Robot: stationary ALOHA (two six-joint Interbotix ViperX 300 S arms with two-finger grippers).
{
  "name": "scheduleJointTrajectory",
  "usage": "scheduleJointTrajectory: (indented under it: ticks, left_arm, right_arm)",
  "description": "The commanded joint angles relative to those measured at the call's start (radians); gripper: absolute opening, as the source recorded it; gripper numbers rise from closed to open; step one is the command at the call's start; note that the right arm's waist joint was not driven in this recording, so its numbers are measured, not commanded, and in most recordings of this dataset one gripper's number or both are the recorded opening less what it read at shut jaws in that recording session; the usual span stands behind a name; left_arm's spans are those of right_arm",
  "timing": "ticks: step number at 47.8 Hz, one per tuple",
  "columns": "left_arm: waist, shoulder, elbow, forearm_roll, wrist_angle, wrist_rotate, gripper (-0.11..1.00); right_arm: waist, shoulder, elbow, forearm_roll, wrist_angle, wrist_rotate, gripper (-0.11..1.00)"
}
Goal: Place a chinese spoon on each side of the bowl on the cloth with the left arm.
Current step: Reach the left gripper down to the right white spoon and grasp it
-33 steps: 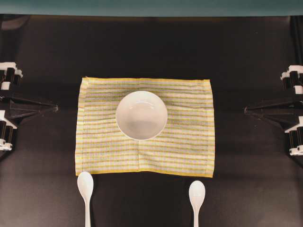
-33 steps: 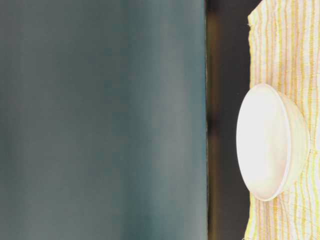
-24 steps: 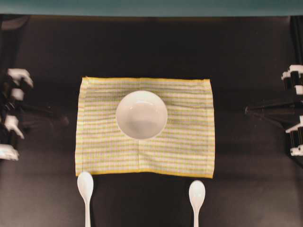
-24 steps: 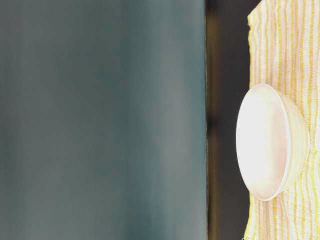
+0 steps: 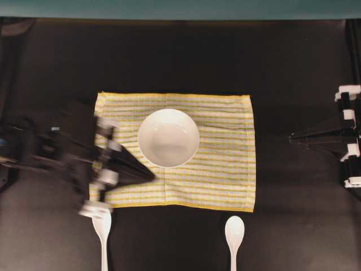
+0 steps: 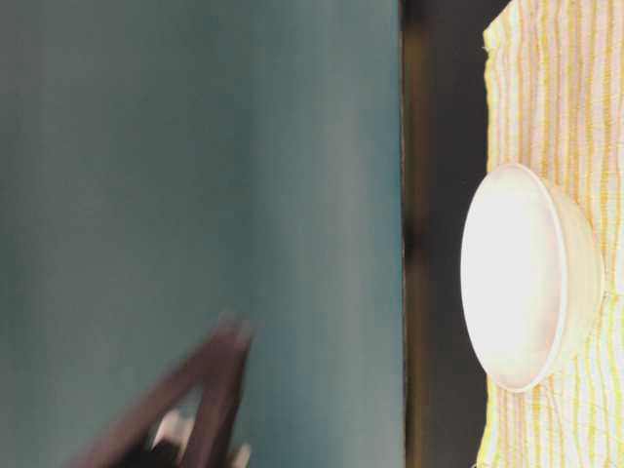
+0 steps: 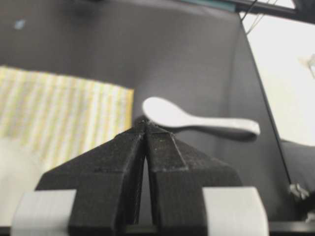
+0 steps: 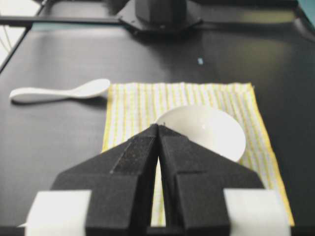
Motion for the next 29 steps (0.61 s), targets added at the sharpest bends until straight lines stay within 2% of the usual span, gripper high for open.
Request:
scheduleJointTrajectory:
  ticks: [1,7,11,15,19,23,29]
  left_arm:
    - [-0.011,0.123,-0.098,0.003,-0.009,-0.003,0.01]
    - [-0.012,0.259,-0.198,0.003,-0.011,-0.003,0.08]
    - [-0.006,0.325,-0.249,0.003,-0.011,-0.003,0.19]
    - [0.003,0.382,-0.293,0.003,-0.009,-0.006,0.34]
    - [0.003,0.431,-0.336,0.003,-0.008,-0.011,0.55]
    - [0.002,0.476,-0.374,0.003,-0.003,-0.023,0.72]
    - [-0.005,0.532,-0.42,0.003,-0.006,-0.061,0.86]
  right_arm:
    - [0.0,0.003,-0.006,0.002,-0.005,-0.008,0.0]
    - [0.002,0.003,-0.005,0.003,-0.008,-0.008,0.0]
    - [0.0,0.002,-0.005,0.003,-0.008,-0.008,0.0]
    - [0.002,0.002,-0.003,0.002,-0.008,-0.008,0.0]
    - [0.0,-0.002,0.0,0.002,-0.008,-0.008,0.0]
    - [0.0,-0.006,0.0,0.002,-0.009,-0.008,0.0]
    - [0.0,-0.018,-0.003,0.003,-0.008,-0.006,0.0]
